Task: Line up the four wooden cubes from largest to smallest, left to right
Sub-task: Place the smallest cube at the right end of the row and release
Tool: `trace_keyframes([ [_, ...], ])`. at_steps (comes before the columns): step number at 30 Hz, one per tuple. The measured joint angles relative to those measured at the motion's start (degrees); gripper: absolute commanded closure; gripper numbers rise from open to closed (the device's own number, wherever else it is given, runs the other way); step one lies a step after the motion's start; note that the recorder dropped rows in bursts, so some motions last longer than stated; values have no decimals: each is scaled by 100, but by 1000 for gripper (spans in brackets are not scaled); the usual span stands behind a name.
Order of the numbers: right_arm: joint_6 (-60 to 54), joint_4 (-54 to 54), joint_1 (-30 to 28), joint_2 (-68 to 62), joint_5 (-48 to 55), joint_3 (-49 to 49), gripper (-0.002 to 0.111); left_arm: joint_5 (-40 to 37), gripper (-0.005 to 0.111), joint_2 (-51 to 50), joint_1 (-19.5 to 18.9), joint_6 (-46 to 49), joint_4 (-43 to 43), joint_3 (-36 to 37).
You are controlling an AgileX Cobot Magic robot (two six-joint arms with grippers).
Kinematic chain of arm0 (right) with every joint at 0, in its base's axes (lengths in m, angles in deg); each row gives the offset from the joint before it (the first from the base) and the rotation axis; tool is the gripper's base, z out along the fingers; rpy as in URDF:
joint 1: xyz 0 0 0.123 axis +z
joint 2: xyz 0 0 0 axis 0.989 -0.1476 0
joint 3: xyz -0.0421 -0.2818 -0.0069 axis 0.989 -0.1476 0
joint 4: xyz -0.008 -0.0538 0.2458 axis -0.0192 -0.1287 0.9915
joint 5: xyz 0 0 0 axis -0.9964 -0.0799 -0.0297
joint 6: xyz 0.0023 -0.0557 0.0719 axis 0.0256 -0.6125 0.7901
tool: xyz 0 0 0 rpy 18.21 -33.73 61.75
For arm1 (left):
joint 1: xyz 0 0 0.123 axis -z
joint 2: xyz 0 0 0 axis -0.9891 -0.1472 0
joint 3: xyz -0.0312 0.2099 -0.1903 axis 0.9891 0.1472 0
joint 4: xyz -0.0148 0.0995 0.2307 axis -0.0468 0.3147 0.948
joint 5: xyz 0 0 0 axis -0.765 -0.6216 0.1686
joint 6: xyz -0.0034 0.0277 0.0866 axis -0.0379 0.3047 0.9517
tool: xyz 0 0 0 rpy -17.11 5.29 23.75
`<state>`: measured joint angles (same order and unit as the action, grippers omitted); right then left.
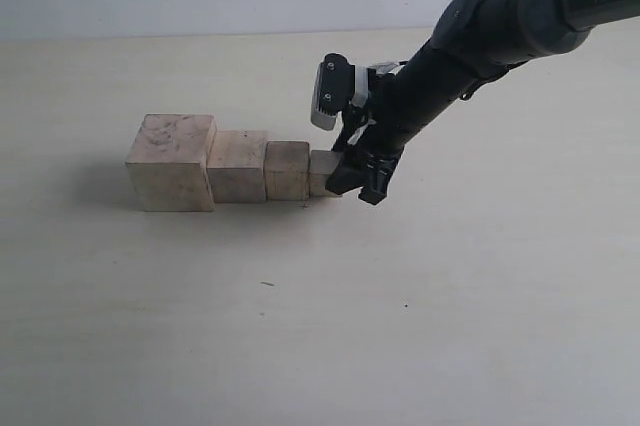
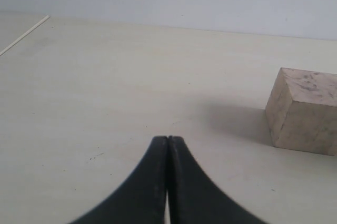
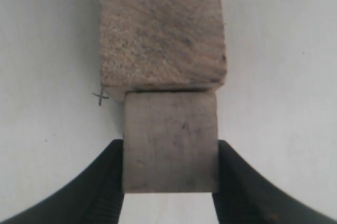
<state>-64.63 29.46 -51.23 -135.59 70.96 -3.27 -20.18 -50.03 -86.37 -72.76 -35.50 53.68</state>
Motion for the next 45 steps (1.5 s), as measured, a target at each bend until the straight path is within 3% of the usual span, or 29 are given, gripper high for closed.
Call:
trace_keyframes([
  [9,66,-72,0,20,-26,0,48,0,107,0,0,0,0,0],
  [15,452,-263,11,65,1,-79,35,0,107,0,0,0,0,0],
  [22,1466,-982,11,639,-49,-92,37,0,107,0,0,0,0,0],
  [28,2682,-1904,11,914,-149,-92,52,0,107,0,0,0,0,0],
  [30,2912,-2126,11,889,-164,-92,53,0,107,0,0,0,0,0],
  [45,3013,-1688,11,394,-881,-92,53,0,107,0,0,0,0,0],
])
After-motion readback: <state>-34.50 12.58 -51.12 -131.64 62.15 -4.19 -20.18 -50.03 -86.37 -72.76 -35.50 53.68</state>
